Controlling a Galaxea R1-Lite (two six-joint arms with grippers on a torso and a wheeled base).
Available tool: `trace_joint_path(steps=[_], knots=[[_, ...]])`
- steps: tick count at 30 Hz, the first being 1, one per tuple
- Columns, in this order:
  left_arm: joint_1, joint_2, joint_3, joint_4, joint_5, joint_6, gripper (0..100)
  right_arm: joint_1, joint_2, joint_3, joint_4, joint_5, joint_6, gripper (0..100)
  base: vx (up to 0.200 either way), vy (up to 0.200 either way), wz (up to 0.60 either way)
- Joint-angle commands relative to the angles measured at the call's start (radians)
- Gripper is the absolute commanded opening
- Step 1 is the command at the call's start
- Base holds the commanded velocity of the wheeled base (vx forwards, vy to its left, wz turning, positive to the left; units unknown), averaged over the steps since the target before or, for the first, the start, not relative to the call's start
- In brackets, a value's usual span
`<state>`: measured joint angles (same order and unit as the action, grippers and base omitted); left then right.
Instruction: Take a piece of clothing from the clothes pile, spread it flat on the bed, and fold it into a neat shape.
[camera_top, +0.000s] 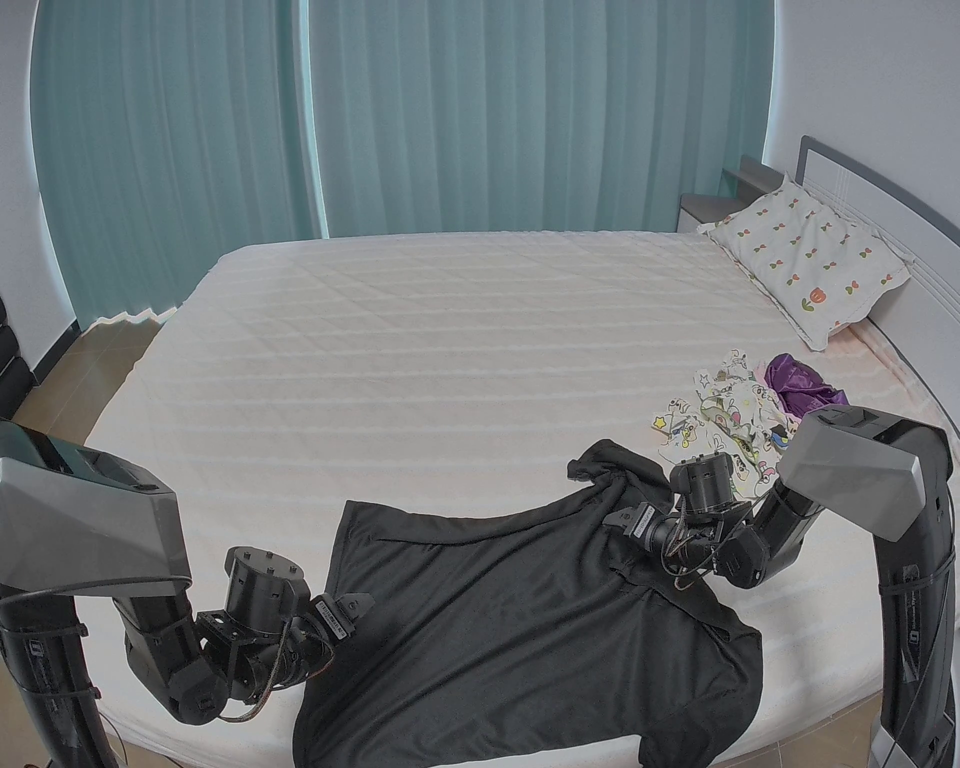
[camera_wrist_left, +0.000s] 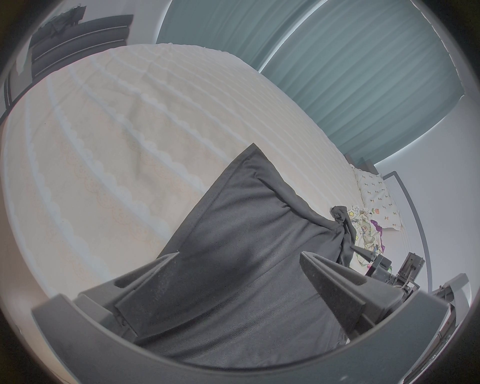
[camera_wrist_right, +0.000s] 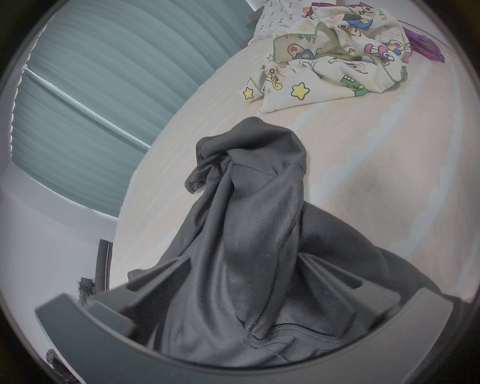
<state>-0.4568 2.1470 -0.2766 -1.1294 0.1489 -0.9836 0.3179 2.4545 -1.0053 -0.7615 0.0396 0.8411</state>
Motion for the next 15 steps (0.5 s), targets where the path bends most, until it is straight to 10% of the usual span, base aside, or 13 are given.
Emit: trace_joint_path(steps=[1, 15], knots=[[0.006, -0.001, 0.0, -0.001, 0.001, -0.001, 100, -0.003, 0.015, -0.032, 0.021, -0.001, -0.016, 0, 0.0, 0.0, 0.0], [0.009, 0.004, -0.001, -0.003, 0.003, -0.001, 100, -0.194, -0.066, -0.064, 0.011, -0.06, -0.112, 0, 0.0, 0.0, 0.0]])
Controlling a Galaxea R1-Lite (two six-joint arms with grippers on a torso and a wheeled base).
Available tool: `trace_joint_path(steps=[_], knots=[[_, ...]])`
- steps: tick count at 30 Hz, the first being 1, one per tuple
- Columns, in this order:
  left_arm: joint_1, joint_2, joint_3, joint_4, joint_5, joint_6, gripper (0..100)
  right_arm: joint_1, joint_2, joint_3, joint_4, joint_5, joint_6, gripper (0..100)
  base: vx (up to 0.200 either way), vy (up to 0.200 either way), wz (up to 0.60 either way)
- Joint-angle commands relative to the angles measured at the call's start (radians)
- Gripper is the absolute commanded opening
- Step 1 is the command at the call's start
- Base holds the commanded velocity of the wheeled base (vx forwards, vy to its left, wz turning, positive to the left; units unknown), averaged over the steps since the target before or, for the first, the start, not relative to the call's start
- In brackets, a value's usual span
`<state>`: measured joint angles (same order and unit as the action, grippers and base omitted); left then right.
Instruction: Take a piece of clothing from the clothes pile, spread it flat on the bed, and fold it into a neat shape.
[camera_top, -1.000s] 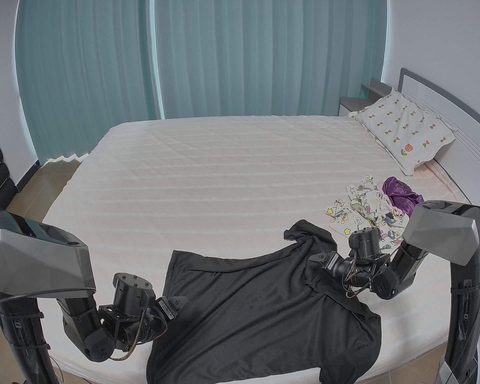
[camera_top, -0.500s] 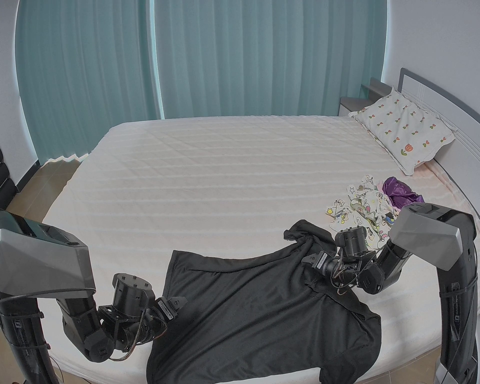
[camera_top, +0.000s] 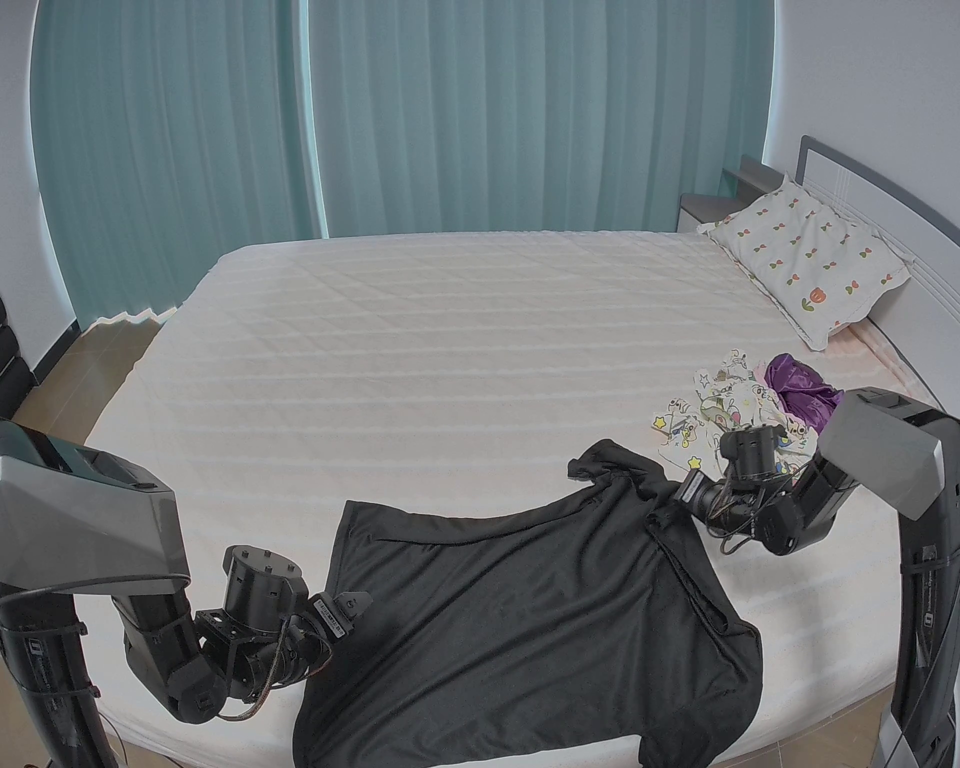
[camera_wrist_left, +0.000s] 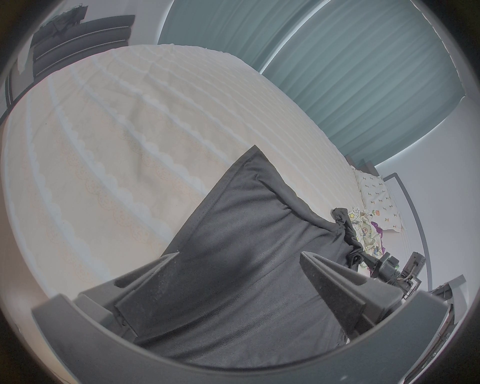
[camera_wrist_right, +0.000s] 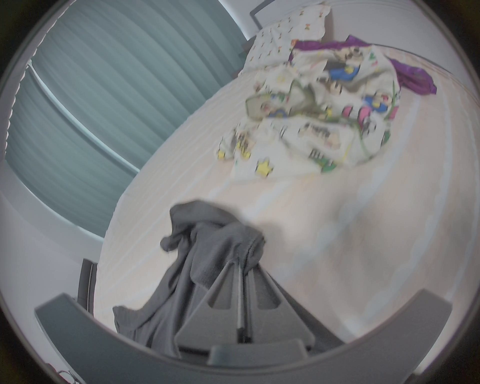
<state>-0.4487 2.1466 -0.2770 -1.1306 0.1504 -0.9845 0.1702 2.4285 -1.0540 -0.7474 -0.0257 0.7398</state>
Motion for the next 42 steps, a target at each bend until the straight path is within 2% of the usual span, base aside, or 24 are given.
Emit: trace_joint_path(steps=[1, 6, 12, 13, 22, 27, 31, 33, 36, 37, 42], knots=[[0.001, 0.004, -0.001, 0.0, 0.0, 0.0, 100, -0.069, -0.039, -0.018, -0.003, 0.023, -0.026, 0, 0.0, 0.0, 0.0], [0.004, 0.007, -0.002, -0.001, 0.0, 0.0, 100, -0.123, -0.026, -0.018, -0.004, 0.089, -0.046, 0, 0.0, 0.0, 0.0], [0.01, 0.019, -0.005, -0.001, 0.001, 0.0, 100, -0.163, 0.015, -0.017, -0.004, 0.138, -0.077, 0, 0.0, 0.0, 0.0], [0.01, 0.022, -0.005, -0.001, 0.001, 0.0, 100, -0.166, 0.021, -0.017, -0.004, 0.144, -0.08, 100, 0.0, 0.0, 0.0], [0.013, 0.024, -0.007, -0.001, 0.0, 0.0, 100, -0.224, 0.006, 0.012, -0.05, 0.148, -0.083, 100, 0.0, 0.0, 0.0], [0.021, 0.026, -0.011, -0.001, -0.002, -0.002, 100, -0.229, -0.062, 0.192, -0.128, 0.152, -0.16, 100, 0.0, 0.0, 0.0], [0.022, 0.027, -0.013, -0.001, -0.011, -0.002, 100, -0.218, -0.082, 0.325, -0.217, 0.179, -0.226, 100, 0.0, 0.0, 0.0], [0.021, 0.027, -0.011, -0.001, -0.014, -0.011, 100, -0.19, -0.108, 0.482, -0.343, 0.208, -0.255, 100, 0.0, 0.0, 0.0], [0.021, 0.026, -0.013, -0.003, -0.015, -0.034, 100, -0.178, -0.112, 0.54, -0.374, 0.214, -0.27, 100, 0.0, 0.0, 0.0], [0.021, 0.024, -0.013, -0.005, -0.025, -0.06, 100, -0.175, -0.109, 0.594, -0.402, 0.219, -0.303, 100, 0.0, 0.0, 0.0], [0.016, 0.027, -0.002, -0.037, -0.04, -0.068, 100, -0.175, -0.08, 0.672, -0.444, 0.228, -0.347, 100, 0.0, 0.0, 0.0]])
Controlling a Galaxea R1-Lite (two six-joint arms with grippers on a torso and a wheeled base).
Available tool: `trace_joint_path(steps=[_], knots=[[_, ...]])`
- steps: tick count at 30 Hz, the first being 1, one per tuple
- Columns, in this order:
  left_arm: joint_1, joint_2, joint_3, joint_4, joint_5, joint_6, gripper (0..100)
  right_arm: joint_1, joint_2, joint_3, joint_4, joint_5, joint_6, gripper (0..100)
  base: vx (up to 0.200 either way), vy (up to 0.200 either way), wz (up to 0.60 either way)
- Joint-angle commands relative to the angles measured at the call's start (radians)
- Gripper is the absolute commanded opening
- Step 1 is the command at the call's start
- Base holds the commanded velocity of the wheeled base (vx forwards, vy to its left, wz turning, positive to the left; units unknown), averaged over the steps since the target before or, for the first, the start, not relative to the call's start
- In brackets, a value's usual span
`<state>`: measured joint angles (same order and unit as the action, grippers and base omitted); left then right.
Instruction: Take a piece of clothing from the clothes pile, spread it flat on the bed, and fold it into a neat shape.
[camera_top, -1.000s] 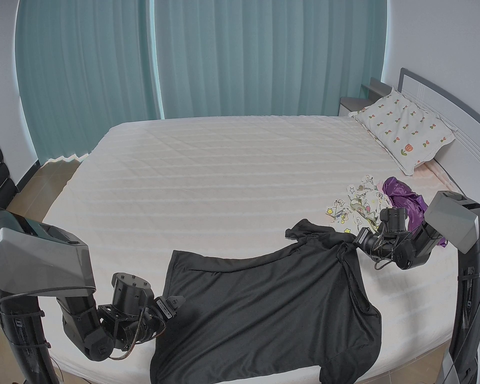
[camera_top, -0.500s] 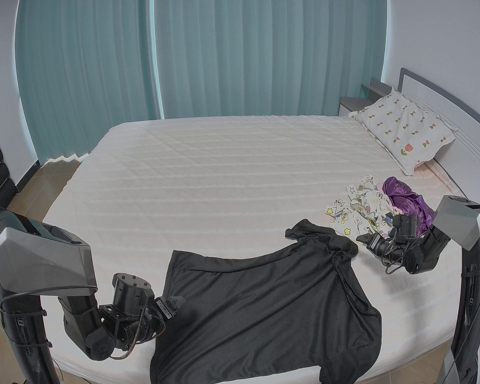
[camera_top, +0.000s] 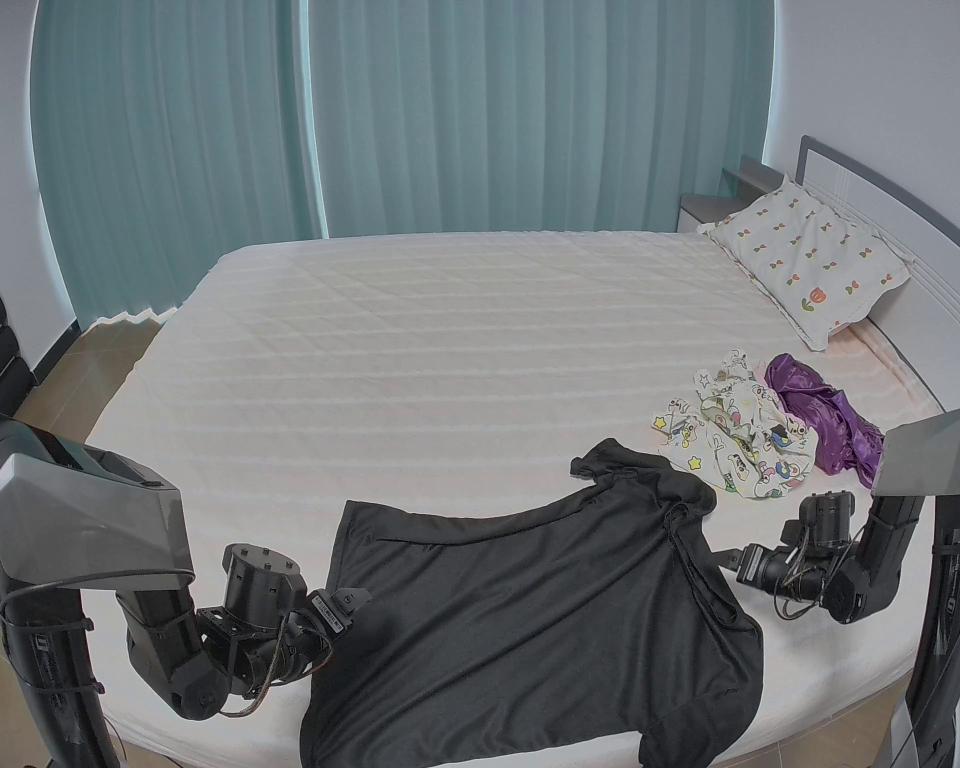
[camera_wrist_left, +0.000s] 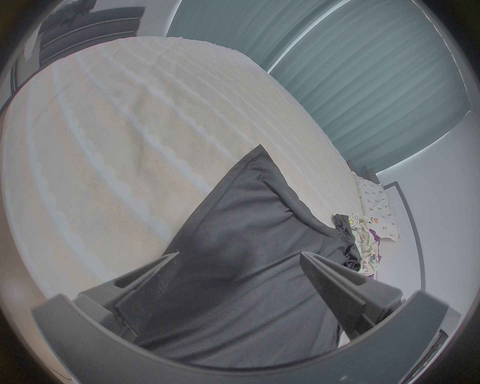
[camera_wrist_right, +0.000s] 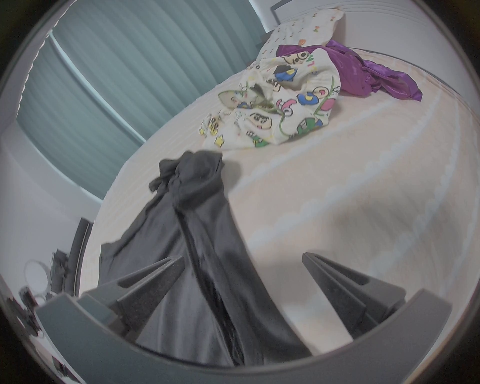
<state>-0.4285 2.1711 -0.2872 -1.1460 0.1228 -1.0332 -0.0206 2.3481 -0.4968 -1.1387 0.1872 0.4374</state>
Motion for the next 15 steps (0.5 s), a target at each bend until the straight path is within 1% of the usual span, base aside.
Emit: trace_joint_path(steps=[1, 4, 7, 11, 12, 15], knots=[[-0.007, 0.004, 0.013, -0.035, -0.012, -0.018, 100, 0.027, 0.01, 0.138, -0.084, 0.014, -0.055, 100, 0.0, 0.0, 0.0], [-0.009, 0.012, 0.013, -0.037, -0.011, -0.018, 100, 0.051, 0.013, 0.176, -0.116, 0.009, -0.059, 100, 0.0, 0.0, 0.0], [-0.009, 0.019, 0.013, -0.037, -0.012, -0.018, 100, 0.08, 0.014, 0.193, -0.116, 0.005, -0.057, 100, 0.0, 0.0, 0.0], [-0.009, 0.023, 0.013, -0.038, -0.012, -0.018, 100, 0.091, 0.057, 0.193, -0.113, -0.011, -0.06, 100, 0.0, 0.0, 0.0], [-0.009, 0.021, 0.013, -0.038, -0.012, -0.018, 100, 0.091, 0.071, 0.193, -0.119, -0.022, -0.06, 0, 0.0, 0.0, 0.0], [-0.009, 0.023, 0.013, -0.038, -0.012, -0.018, 100, 0.084, 0.073, 0.193, -0.119, -0.042, -0.062, 0, 0.0, 0.0, 0.0]])
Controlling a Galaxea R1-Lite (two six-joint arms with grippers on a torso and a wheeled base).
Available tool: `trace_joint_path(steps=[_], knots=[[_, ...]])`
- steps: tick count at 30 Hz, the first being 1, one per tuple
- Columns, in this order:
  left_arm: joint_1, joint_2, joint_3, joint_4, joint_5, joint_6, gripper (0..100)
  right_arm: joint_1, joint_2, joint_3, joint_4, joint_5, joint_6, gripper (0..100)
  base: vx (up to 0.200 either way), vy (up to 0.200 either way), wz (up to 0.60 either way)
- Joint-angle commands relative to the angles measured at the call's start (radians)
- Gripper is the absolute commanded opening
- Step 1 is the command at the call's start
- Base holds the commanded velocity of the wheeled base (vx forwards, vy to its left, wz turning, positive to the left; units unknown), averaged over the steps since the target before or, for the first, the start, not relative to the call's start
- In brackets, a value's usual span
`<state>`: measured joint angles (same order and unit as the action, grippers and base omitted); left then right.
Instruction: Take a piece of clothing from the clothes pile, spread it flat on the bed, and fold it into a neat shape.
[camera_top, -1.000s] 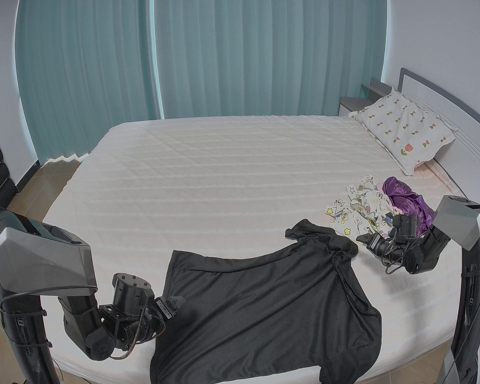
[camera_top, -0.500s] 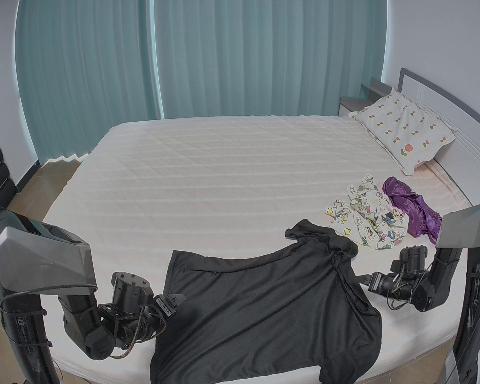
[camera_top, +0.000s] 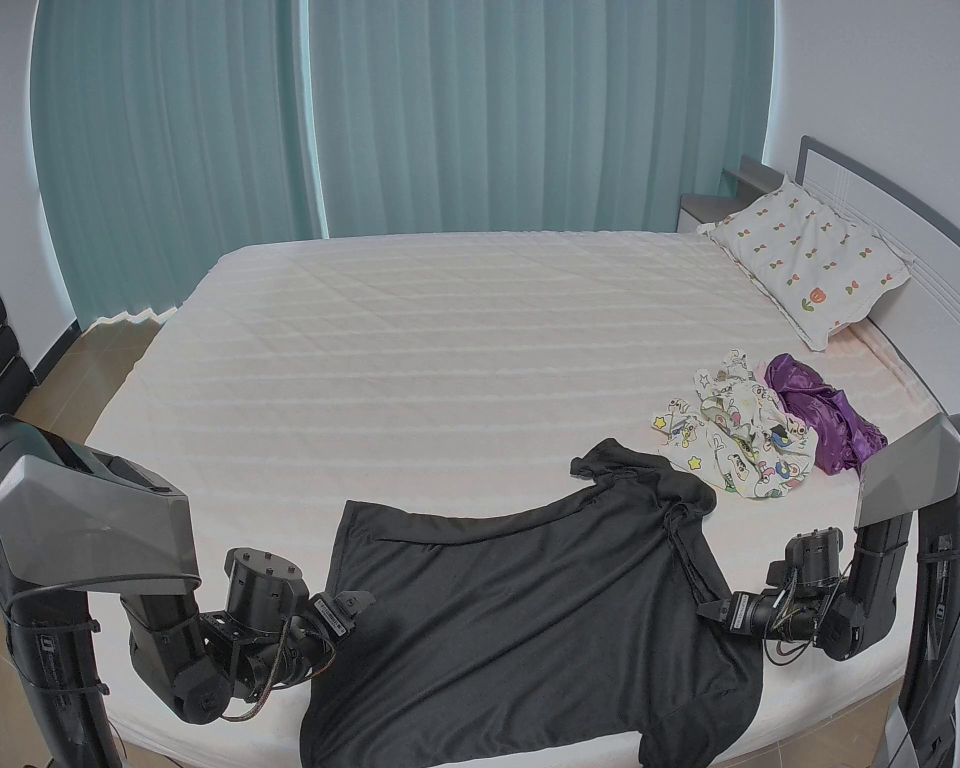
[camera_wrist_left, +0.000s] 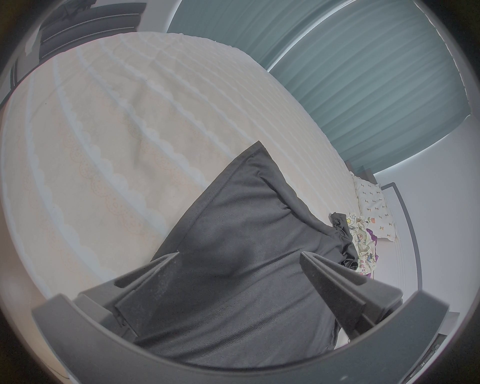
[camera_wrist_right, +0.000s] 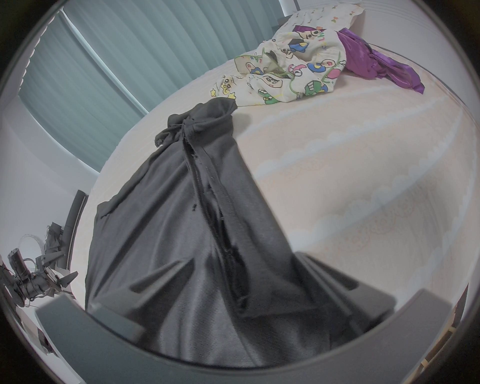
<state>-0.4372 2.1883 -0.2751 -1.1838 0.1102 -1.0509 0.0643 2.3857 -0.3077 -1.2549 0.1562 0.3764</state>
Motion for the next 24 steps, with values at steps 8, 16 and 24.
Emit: trace_joint_path(steps=[8, 16, 24], knots=[[0.0, 0.005, 0.001, 0.0, 0.0, -0.001, 100, -0.083, 0.006, 0.047, -0.044, -0.001, 0.01, 0, 0.0, 0.0, 0.0], [0.0, 0.005, 0.001, 0.0, 0.0, 0.0, 100, -0.199, 0.036, 0.133, -0.152, 0.072, 0.012, 0, 0.0, 0.0, 0.0], [0.0, 0.014, -0.001, 0.0, 0.0, 0.0, 100, -0.233, 0.138, 0.19, -0.316, 0.079, -0.001, 0, 0.0, 0.0, 0.0]])
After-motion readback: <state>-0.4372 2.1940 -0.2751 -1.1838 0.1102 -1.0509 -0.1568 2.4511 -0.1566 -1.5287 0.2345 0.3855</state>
